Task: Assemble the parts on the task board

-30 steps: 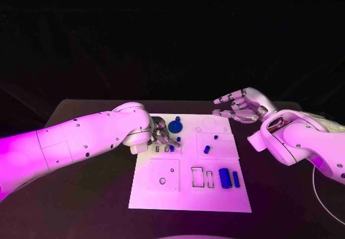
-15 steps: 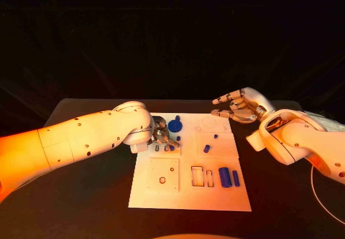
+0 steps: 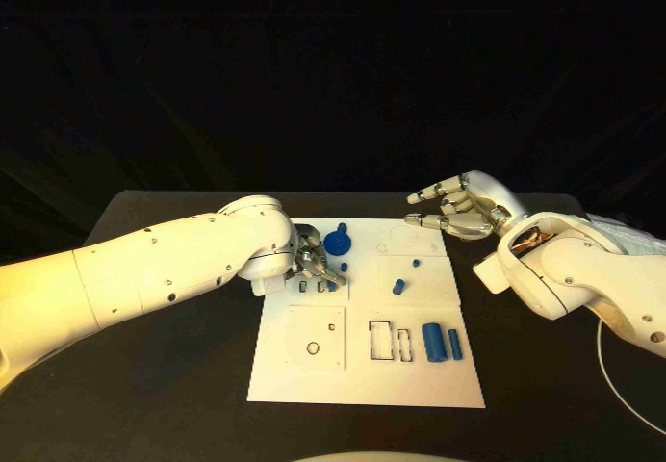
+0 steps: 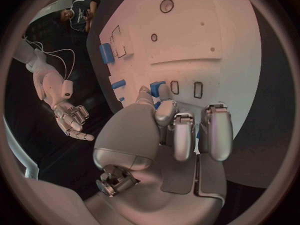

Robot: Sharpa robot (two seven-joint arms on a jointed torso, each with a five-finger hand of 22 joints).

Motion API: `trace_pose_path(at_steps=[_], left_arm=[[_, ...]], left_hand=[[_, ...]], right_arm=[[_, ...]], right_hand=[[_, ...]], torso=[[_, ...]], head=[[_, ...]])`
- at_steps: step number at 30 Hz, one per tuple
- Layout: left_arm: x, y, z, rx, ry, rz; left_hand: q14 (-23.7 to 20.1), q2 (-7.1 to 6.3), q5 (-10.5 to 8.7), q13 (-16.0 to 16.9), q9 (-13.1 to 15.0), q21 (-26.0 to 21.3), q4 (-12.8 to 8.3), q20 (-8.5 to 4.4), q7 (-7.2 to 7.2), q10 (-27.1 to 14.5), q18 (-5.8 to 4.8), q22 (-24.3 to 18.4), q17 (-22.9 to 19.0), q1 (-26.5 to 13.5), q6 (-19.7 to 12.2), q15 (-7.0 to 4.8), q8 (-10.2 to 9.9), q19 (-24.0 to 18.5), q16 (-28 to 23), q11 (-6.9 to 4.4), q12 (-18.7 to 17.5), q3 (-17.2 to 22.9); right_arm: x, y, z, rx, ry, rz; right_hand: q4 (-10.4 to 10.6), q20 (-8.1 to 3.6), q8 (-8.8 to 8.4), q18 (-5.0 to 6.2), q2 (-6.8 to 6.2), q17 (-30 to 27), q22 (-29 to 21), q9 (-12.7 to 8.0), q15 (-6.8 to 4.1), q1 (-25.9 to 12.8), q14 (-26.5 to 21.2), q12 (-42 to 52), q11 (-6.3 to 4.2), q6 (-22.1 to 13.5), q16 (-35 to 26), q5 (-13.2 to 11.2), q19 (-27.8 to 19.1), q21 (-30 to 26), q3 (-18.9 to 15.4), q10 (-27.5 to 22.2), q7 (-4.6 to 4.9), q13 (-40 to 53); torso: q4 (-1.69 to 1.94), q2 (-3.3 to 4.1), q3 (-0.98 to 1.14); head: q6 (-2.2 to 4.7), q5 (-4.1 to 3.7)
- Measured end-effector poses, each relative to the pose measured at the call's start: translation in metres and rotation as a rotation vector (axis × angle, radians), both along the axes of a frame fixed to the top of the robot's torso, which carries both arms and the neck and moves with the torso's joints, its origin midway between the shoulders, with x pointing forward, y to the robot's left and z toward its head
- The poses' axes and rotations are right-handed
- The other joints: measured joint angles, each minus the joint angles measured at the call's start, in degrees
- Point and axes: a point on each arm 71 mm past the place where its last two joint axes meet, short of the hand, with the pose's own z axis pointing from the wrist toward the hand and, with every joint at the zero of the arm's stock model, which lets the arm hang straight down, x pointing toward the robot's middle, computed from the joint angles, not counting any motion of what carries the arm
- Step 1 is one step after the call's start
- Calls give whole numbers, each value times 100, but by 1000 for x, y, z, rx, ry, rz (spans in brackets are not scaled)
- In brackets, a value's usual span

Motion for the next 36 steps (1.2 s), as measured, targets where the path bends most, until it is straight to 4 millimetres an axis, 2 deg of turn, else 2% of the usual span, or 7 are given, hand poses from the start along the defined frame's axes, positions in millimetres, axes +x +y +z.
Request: trace_pose_path(at_steps=[1, 2, 3, 25, 32, 36], left_arm=[[0, 0, 0, 0, 0, 0], [0, 0, 0, 1, 0, 0], [0, 0, 0, 1, 0, 1], [3, 0, -2, 14, 11, -4], [3, -1, -2, 17, 13, -7], [3, -2, -1, 13, 15, -9]], left_hand=[[5, 0, 0, 0, 0, 0, 5, 0, -13, 0, -16, 0, 0, 0, -13, -5, 0, 0, 0, 0, 0, 24], [6, 0, 0, 0, 1, 0, -1, 0, -19, 0, -81, 0, 0, 0, -19, -6, 0, 0, 0, 0, 0, 30], [6, 0, 0, 9, 10, 0, -1, 0, -19, 0, -88, 0, 0, 0, -19, -6, 0, 0, 0, 0, 0, 30], [-15, 0, 0, 87, 60, 50, 0, 0, -19, 61, -87, -1, 4, 47, -19, -26, 33, 0, 0, -21, 56, 61], [-15, 63, 0, 108, 126, 50, -92, -14, -41, 84, -87, -1, 3, 172, -42, -26, 46, -15, 0, -44, 55, 200], [-15, 90, -1, 109, 169, 50, -204, -41, -73, 89, -87, -1, 3, 371, -74, -67, 47, 0, 0, -49, 55, 398]], right_arm=[[0, 0, 0, 0, 0, 0], [0, 0, 0, 0, 0, 1], [0, 0, 0, 0, 1, 1], [-1, 1, -2, -3, 8, 11], [-1, 1, -2, -4, 11, 14], [-2, 2, -3, -4, 14, 16]], right_hand=[[0, 0, 0, 0, 0, 0, 0, 1, 0, 0, 0, 0, 0, 0, 0, 0, 0, 0, 0, 0, 0, 0], [0, 0, 0, 0, 0, 0, 0, 1, 0, 0, 0, 0, 0, 0, 0, 0, 0, 0, 0, 0, 0, 0], [0, 0, 0, 0, 0, 0, 0, 1, 0, 0, 0, 0, 0, 0, 0, 0, 0, 0, 0, 0, 0, 0], [0, 0, 0, 1, 23, -2, -2, -1, 0, -23, 0, 0, 0, 0, 0, 0, 0, 0, 0, 0, 0, -1], [16, 0, 0, 0, 23, -2, -2, -1, 0, -23, 0, 0, 0, 0, 0, 0, 0, 0, -16, 0, 0, -2], [16, 0, 0, 0, 23, -2, -2, -1, 0, -23, 0, 0, 0, 0, 0, 0, 0, 0, -16, 0, 0, -2]], torso=[[0, 0, 1], [1, 0, 1], [2, 0, 1], [5, 3, -2], [3, 4, -2], [6, 4, 0]], head=[[1, -1], [1, -4], [2, -5], [-42, -12], [-51, -15], [-57, -18]])
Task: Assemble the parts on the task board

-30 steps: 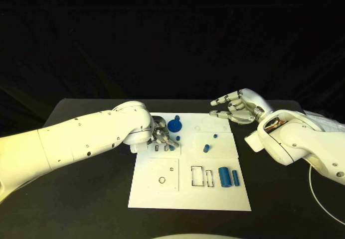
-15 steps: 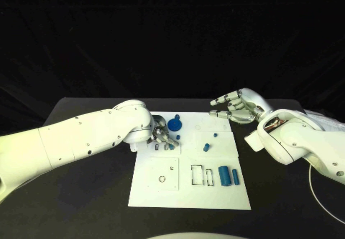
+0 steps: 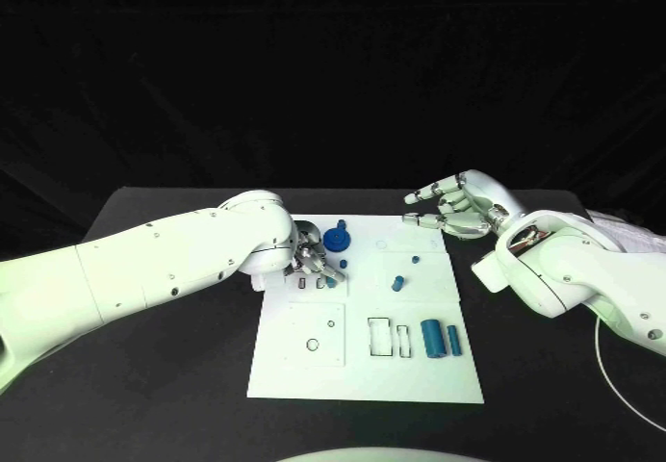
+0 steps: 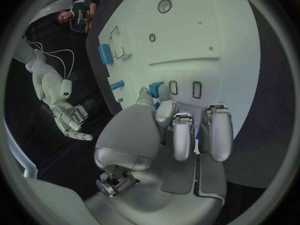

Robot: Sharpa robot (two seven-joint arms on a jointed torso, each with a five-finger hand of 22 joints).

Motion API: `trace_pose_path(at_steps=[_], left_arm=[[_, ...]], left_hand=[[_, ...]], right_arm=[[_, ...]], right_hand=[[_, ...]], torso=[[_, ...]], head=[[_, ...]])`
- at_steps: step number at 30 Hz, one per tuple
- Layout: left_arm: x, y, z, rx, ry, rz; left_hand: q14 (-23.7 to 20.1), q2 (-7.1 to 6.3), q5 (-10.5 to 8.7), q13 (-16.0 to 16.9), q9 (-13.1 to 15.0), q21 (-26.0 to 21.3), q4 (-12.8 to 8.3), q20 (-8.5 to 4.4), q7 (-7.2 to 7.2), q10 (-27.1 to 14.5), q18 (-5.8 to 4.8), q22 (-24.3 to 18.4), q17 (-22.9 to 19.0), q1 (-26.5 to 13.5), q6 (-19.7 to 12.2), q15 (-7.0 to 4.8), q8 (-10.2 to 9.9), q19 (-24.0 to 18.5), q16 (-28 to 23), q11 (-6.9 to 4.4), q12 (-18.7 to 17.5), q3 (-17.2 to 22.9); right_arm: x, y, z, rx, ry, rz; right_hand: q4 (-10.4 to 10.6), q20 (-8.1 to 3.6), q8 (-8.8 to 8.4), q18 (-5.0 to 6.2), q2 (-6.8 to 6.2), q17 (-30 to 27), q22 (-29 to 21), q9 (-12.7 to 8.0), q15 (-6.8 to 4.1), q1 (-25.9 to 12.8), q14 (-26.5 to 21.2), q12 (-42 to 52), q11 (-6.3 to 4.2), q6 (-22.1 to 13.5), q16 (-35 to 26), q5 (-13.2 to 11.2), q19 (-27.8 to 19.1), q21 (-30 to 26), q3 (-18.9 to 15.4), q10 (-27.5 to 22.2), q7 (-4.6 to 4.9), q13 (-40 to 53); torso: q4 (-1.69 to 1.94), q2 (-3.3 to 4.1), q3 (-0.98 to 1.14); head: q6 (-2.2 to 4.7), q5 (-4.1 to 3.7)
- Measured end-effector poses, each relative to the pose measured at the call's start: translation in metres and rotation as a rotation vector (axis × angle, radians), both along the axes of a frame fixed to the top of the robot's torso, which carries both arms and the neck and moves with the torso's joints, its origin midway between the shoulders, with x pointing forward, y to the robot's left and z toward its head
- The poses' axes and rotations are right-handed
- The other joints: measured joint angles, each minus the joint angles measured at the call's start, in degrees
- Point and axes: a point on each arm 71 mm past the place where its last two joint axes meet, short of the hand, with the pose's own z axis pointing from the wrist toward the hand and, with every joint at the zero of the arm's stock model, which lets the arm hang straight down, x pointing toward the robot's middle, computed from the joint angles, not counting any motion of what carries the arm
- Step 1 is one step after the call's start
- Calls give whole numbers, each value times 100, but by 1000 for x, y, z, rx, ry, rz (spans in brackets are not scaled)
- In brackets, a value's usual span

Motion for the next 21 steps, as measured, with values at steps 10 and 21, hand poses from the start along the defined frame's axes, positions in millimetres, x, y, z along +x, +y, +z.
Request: trace_pose_path(at_steps=[10, 21], left_arm=[[0, -1, 2, -14, 6, 1], [-1, 2, 0, -15, 15, 2]], left_hand=[[0, -10, 50, -51, 35, 0, -170, -20, -27, -24, -1, 0, -1, 294, -91, 0, -95, -20, 0, -24, -39, 499], [0, -689, 578, -201, 114, 0, 657, -41, 38, -70, -1, 4, -1, 506, -188, 2, -282, -1, 0, 10, -241, 1711]], right_arm=[[-1, 1, -3, -1, 8, 5], [-1, 1, -4, -2, 13, 9]], right_hand=[[0, 0, 0, 0, 0, -1, 0, 5, 0, 0, 0, 0, 0, 0, 0, 0, 0, 0, 0, 0, 0, 0], [0, 0, 0, 0, -1, -1, -1, 5, 0, 1, 0, 0, 0, 0, 0, 0, 0, 0, 1, 0, 0, 3]], torso=[[1, -1, 1], [0, 0, 1]], head=[[-18, 9], [-36, 17]])
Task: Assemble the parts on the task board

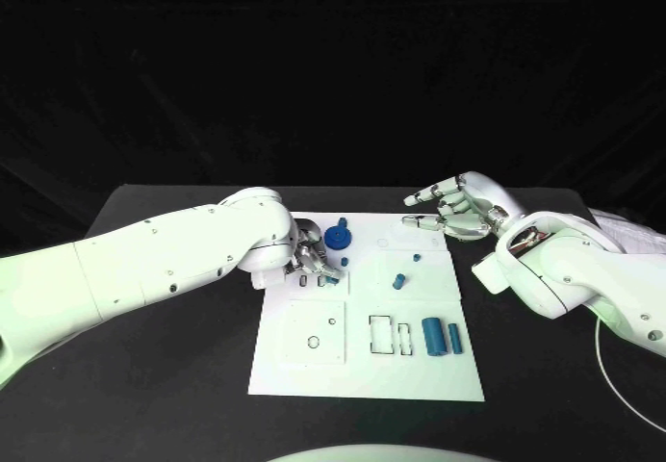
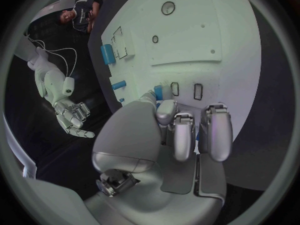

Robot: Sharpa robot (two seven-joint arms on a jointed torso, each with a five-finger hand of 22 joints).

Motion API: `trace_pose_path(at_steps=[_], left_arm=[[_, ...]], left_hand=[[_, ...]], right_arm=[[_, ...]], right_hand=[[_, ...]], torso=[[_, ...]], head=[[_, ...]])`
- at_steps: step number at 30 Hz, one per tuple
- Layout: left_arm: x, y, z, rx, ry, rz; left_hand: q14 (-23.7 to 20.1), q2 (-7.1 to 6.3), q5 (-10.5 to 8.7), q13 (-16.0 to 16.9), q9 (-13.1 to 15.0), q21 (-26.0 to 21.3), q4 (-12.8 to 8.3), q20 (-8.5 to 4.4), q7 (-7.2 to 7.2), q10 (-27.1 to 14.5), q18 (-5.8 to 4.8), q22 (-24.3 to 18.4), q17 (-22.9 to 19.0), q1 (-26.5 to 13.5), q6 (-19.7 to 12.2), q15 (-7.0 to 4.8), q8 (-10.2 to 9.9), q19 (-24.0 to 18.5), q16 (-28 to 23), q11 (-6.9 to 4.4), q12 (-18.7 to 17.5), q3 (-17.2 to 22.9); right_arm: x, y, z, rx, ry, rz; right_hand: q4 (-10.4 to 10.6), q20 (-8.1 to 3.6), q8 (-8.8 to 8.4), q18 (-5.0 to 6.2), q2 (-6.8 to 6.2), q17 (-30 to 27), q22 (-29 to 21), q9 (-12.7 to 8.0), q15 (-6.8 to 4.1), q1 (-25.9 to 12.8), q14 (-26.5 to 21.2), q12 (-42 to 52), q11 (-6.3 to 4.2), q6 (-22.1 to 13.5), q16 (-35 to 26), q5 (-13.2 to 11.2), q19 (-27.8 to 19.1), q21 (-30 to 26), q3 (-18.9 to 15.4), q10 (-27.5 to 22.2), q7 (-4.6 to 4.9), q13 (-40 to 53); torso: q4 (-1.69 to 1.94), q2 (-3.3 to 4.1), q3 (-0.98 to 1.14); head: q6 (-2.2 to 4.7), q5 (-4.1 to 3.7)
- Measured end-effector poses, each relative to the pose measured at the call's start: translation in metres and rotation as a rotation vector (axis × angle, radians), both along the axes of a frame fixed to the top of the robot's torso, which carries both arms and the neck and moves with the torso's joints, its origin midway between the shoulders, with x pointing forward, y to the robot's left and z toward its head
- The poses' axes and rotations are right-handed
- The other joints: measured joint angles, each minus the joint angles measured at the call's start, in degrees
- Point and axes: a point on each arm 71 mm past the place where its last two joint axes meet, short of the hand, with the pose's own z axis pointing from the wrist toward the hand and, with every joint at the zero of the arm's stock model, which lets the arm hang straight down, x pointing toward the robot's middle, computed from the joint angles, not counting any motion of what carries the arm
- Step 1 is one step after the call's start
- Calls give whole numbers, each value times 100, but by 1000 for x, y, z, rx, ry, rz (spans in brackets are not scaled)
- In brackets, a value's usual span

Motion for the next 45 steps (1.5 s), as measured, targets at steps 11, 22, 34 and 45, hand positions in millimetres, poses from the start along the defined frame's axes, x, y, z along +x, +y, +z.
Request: trace_pose_path(at_steps=[11, 22, 34, 45], left_arm=[[-3, 12, -1, -32, 5, 36], [-6, 24, 3, -103, -25, 92], [-6, 23, 2, -82, -52, 87], [-6, 20, 2, -25, -70, 48]], left_hand=[[0, -884, 178, 137, 328, 0, -348, 0, 42, 75, 0, -1, -1, -843, 42, -1, 104, 0, 0, 9, 53, 1816], [0, -976, 245, 227, 367, -24, -452, 1, 27, 160, 0, -1, -1, -1006, 94, -1, 126, 0, 0, 3, 120, 1949], [0, -994, 244, 229, 374, -24, -472, 1, 28, 179, 0, -2, -1, -1024, 97, -1, 125, 0, 0, -14, 140, 1969], [0, -1016, 242, 228, 372, -24, -517, 1, 19, 178, 1, -3, -2, -1046, 124, -1, 124, 0, 0, -14, 140, 2015]], right_arm=[[0, -1, -1, -1, 3, -1], [1, -3, -2, -2, 3, -7], [1, -3, -2, -1, 4, -7], [1, -2, -2, -1, 4, -5]], right_hand=[[0, 0, 0, 0, 0, 0, 0, -1, 0, 0, 0, 0, 0, 0, 0, 0, 0, 0, 0, 0, 0, 1], [0, 0, 0, 0, 0, -1, 4, 3, 0, 0, 0, 0, 0, 0, 0, -24, 0, 0, 0, 0, 0, 0], [16, 0, 0, 0, 23, 4, 3, 3, 0, -23, 0, 0, 0, 0, 0, -24, 0, 0, -16, 0, 0, -1], [16, 0, 0, 0, 23, 3, 2, 2, 0, -23, 0, 0, 0, 0, 0, -24, 0, 0, -16, 0, 0, -1]], torso=[[5, -1, 6], [8, -1, 6], [0, 4, 7], [-2, 7, 3]], head=[[4, 23], [15, 51], [-3, 86], [-30, 99]])
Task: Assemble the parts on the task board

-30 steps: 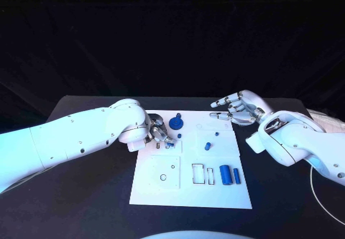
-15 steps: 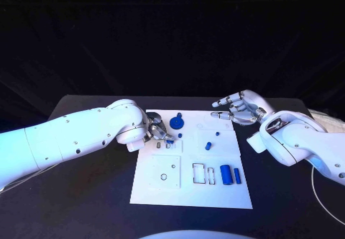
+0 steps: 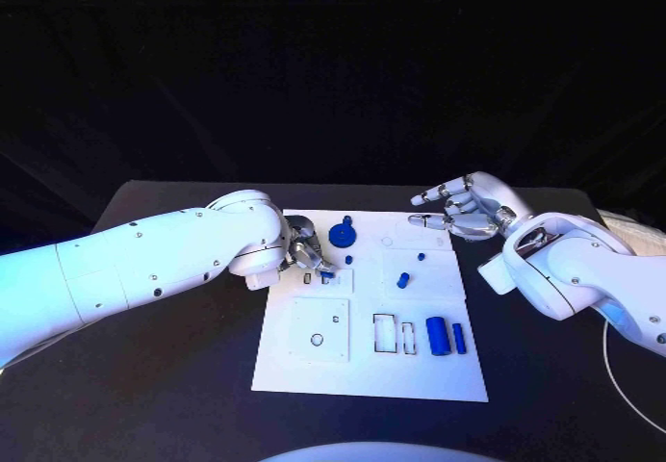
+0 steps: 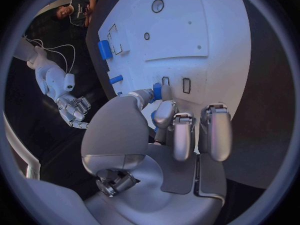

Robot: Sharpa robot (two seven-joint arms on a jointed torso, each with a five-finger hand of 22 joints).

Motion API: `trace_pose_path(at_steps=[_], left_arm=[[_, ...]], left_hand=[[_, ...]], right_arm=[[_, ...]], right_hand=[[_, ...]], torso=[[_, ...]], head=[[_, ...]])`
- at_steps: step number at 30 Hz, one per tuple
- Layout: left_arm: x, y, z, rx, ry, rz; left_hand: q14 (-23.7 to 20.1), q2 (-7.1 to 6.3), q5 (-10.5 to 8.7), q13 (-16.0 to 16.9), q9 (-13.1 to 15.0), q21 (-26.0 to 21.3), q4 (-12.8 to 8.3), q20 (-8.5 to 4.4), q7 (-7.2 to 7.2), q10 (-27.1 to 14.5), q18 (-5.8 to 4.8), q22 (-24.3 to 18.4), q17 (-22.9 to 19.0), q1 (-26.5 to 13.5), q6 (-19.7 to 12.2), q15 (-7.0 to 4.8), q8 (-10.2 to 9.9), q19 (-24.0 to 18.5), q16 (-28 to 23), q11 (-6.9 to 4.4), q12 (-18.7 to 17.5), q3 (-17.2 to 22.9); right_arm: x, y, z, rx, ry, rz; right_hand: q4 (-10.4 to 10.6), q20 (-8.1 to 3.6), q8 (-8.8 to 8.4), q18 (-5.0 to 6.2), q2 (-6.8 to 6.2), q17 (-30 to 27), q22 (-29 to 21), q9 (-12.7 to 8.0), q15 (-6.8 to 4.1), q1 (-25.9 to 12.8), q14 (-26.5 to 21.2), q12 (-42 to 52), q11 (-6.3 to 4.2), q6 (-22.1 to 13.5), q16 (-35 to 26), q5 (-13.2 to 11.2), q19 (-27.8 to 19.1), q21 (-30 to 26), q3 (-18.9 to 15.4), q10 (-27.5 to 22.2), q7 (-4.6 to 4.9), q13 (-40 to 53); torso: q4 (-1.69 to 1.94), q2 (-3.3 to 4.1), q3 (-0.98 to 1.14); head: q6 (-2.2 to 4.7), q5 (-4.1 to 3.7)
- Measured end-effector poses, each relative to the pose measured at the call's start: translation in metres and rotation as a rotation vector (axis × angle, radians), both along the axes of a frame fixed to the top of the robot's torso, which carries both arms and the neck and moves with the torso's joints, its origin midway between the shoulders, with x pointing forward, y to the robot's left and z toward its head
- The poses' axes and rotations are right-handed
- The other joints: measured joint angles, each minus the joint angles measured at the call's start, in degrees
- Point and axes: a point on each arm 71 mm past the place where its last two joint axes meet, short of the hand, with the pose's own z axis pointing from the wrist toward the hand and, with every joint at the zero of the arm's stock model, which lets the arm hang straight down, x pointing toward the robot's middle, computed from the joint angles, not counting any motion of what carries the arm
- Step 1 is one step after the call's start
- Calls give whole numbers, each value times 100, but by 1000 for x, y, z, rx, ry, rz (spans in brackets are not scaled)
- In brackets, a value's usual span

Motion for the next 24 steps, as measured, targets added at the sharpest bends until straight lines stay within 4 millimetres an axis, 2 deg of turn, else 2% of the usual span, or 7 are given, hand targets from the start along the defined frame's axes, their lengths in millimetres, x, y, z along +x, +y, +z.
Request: trace_pose_path(at_steps=[24], left_arm=[[2, -1, -2, 74, -8, -40]], left_hand=[[0, -18, 19, 5, 4, 0, -94, 0, 11, -2, 0, -1, 4, -64, 8, 0, -1, 0, 0, 2, 0, 93]], right_arm=[[0, 2, 0, 5, 0, 12]], right_hand=[[0, 0, 0, 0, 0, -2, -1, 4, 0, 0, 0, 0, 0, 18, 0, -32, 0, 0, 0, 0, -18, -1]], torso=[[-4, -1, -3]], head=[[-48, 37]])
